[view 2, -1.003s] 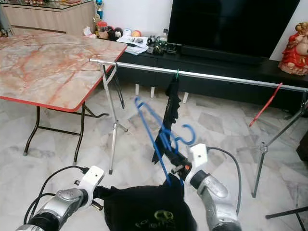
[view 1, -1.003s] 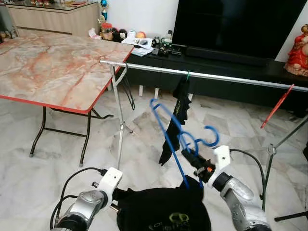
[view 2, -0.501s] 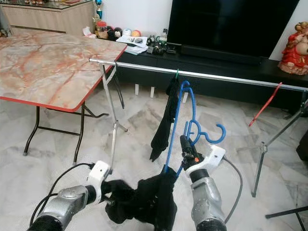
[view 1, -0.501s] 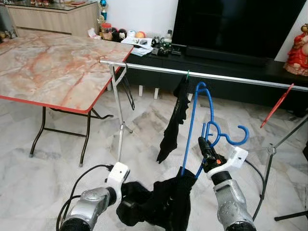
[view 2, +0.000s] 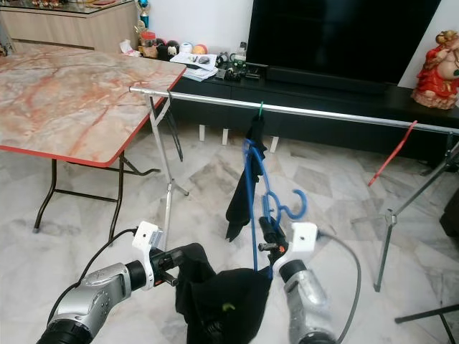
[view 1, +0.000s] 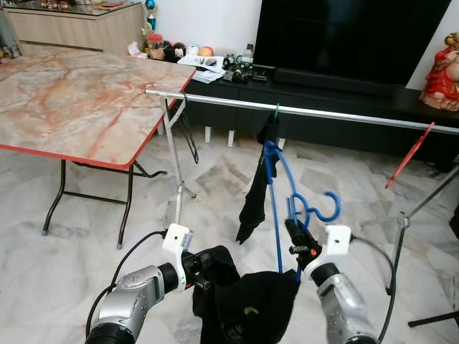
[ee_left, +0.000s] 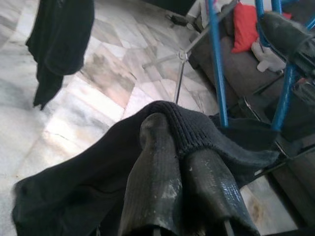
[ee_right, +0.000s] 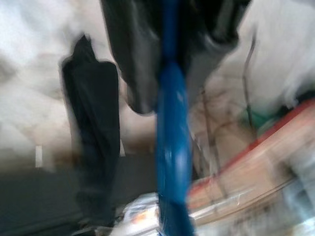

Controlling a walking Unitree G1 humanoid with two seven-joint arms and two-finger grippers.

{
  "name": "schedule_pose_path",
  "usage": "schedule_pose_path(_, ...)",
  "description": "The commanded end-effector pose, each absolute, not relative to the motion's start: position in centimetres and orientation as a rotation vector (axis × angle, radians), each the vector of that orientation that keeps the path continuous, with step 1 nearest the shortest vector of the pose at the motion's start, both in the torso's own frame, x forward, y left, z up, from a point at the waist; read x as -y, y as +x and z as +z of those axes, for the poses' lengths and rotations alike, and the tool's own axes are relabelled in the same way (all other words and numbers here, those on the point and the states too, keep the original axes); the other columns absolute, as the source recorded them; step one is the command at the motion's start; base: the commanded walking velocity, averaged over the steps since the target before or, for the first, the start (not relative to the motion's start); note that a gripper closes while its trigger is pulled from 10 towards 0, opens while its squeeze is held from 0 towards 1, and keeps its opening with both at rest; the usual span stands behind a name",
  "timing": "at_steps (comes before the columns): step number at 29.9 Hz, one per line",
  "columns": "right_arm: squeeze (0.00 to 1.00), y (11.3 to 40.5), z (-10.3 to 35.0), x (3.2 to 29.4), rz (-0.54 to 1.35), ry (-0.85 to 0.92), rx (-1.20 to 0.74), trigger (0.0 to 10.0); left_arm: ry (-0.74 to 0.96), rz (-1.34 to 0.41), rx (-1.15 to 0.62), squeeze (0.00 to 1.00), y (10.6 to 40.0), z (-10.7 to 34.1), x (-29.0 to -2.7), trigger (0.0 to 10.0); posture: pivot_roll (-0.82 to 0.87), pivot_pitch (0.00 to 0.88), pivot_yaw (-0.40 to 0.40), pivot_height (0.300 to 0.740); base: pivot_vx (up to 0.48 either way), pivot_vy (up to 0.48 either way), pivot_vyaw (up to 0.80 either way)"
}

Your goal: Hang hanger

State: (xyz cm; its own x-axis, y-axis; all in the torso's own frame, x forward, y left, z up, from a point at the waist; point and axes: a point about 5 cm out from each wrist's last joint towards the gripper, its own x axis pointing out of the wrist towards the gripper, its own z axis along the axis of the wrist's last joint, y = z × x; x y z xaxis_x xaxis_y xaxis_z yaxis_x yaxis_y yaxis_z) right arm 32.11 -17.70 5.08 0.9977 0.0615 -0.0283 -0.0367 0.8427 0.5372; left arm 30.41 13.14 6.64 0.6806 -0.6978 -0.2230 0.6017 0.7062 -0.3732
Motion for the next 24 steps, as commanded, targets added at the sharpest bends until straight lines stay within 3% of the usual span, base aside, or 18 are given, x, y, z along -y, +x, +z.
schedule_pose_path(1,0.00,32.7,6.1,21.3,-0.202,0.846,0.053,10.0,-0.296,-0.753,-0.341,0.00,30.4,7.3,-13.1,0.0,0.15,0.000,-0.085,0.740,0.000,0.000,0.00)
schedule_pose_path(3,0.00,32.5,5.4,22.3,-0.286,1.136,0.087,10.0,-0.306,-0.769,-0.343,0.00,30.1,7.4,-12.9,0.0,0.15,0.000,-0.085,0.740,0.000,0.000,0.00)
schedule_pose_path(7,0.00,32.6,5.2,21.9,-0.263,1.175,0.080,10.0,-0.305,-0.777,-0.348,0.00,29.9,7.4,-12.9,0.0,0.15,0.000,-0.083,0.740,0.000,0.000,0.00)
schedule_pose_path(13,0.00,33.2,6.4,21.4,-0.144,1.426,0.243,10.0,-0.332,-0.802,-0.338,0.00,29.8,7.8,-12.6,0.0,0.16,0.000,-0.086,0.740,0.000,0.000,0.00)
schedule_pose_path(16,0.00,33.2,7.9,21.7,0.027,1.617,0.398,10.0,-0.389,-0.866,-0.314,0.00,29.1,8.4,-12.1,0.0,0.16,0.000,-0.085,0.740,0.000,0.000,0.00)
schedule_pose_path(24,0.00,32.6,10.6,22.5,0.308,1.712,0.656,10.0,-0.480,-0.981,-0.272,0.00,28.0,9.7,-11.3,0.0,0.16,0.000,-0.081,0.740,0.000,0.000,0.00)
